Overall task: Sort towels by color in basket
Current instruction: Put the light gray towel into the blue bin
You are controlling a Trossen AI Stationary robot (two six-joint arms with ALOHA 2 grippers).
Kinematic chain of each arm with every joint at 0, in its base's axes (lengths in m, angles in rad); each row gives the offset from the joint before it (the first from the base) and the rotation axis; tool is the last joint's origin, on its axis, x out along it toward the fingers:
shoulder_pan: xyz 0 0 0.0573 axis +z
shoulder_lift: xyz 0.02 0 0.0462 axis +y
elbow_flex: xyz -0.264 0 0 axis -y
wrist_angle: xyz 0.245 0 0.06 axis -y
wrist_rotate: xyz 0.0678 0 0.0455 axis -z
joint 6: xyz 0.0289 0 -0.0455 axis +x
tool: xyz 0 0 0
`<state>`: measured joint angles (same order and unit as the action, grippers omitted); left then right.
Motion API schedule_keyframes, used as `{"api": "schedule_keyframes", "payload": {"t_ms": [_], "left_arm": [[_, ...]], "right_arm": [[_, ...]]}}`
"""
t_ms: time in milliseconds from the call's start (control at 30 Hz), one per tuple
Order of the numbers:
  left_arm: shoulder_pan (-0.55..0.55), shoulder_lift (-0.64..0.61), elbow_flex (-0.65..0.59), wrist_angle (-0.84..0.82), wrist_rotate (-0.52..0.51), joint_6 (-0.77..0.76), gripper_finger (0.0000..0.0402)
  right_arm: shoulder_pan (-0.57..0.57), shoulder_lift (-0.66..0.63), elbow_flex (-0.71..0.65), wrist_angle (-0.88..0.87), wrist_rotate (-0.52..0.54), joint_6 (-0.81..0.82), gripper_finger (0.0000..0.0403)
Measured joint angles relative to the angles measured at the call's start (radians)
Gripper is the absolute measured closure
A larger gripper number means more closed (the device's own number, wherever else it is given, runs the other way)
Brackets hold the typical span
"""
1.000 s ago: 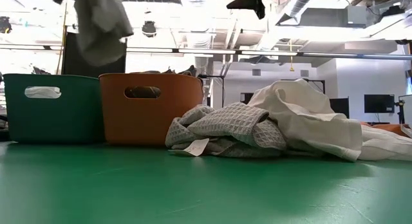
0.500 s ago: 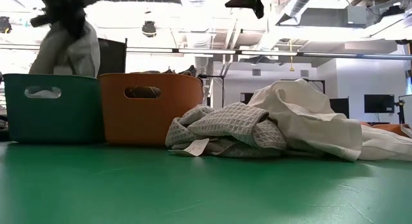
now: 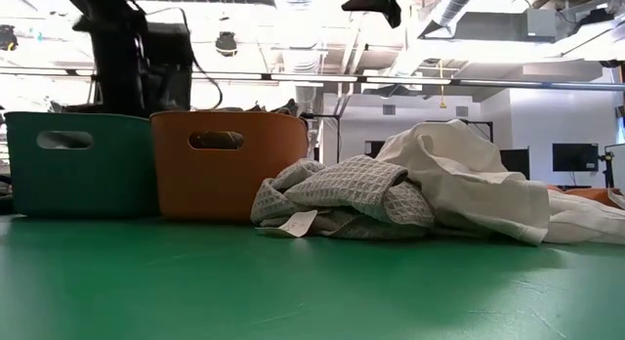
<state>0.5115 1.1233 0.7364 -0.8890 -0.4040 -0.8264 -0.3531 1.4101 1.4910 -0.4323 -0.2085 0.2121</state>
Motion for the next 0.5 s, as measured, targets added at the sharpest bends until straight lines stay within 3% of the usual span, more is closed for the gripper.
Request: {"api": "schedule_keyframes", "payload": {"t_ms": [233,500], "left_arm": [[0.105,0.15,0.0,0.072,0.063,-0.069,0.0388],[0.109,0.298,0.006,0.192,0.169,-0.073,0.0361]], "right_arm": [[0.01,0.0,0.0,-0.041,-0.007,-0.008,0.0216],[0.028,0.0,0.0,-0.094,-0.011,-0.04,0.0216]]}}
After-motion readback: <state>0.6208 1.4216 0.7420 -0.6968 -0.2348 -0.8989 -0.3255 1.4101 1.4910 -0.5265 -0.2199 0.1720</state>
